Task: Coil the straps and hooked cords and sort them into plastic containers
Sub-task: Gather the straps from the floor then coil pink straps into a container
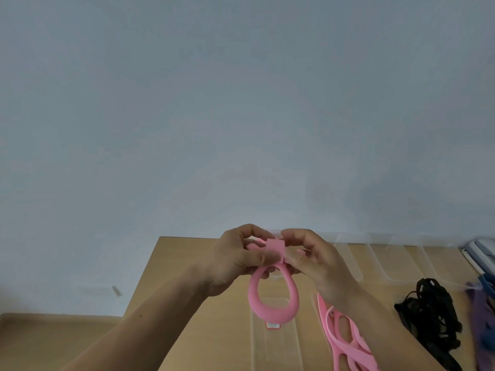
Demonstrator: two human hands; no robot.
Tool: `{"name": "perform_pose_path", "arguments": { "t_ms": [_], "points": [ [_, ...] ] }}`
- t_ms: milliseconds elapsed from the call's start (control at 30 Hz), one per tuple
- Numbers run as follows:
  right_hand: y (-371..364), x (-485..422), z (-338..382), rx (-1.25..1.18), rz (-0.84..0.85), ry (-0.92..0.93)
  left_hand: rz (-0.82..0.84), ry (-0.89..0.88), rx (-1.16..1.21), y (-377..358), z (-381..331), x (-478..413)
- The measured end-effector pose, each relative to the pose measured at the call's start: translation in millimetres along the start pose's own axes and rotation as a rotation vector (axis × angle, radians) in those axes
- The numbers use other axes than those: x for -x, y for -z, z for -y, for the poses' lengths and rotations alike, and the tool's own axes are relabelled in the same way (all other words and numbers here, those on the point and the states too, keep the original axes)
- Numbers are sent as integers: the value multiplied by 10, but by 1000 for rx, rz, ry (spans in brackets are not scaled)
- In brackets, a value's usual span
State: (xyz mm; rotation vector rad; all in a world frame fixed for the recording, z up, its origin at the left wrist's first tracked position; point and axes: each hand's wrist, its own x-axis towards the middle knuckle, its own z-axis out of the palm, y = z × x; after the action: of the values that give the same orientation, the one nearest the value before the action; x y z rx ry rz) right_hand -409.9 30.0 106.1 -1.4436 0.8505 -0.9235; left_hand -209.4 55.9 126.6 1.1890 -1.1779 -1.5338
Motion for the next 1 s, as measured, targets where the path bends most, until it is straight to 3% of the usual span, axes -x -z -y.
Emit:
{"name": "perform_pose_path", "arguments": {
  "t_ms": [267,500,667,1000],
  "points": [
    [-44,-27,-38,140,-68,20,-44,-124,-197,-32,108,9],
    [-71,24,-62,222,-69,95,92,26,-284,29,30,42],
    [-101,60,-59,206,-118,159,204,94,-176,40,-36,76],
    [-101,97,-108,345,-46,235,174,120,47,70,-2,22]
  ]
}}
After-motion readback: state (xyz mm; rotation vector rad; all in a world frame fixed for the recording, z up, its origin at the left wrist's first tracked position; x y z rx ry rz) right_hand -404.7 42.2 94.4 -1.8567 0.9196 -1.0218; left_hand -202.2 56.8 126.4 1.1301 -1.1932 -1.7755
